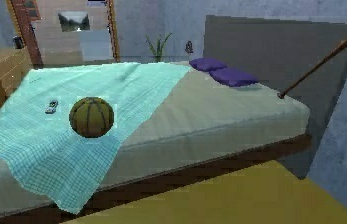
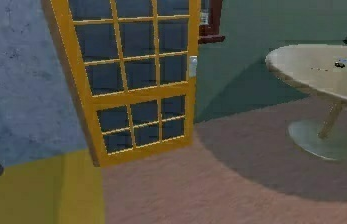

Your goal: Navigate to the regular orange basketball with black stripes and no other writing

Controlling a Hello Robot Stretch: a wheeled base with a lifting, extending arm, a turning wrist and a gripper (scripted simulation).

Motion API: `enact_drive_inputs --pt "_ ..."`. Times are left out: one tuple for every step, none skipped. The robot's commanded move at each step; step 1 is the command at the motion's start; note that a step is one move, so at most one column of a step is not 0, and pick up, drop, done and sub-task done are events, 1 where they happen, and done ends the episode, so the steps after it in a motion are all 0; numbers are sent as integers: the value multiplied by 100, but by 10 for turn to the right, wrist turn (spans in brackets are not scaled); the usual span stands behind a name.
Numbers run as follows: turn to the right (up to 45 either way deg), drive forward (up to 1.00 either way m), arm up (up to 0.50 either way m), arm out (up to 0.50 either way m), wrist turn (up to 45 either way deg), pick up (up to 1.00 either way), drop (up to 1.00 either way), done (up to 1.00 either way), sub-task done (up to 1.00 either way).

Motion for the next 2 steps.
enact_drive_inputs --pt "0 30 0 0 0 0 0 0 0" --pt "-300 0 0 0 0 0 0 0 0"
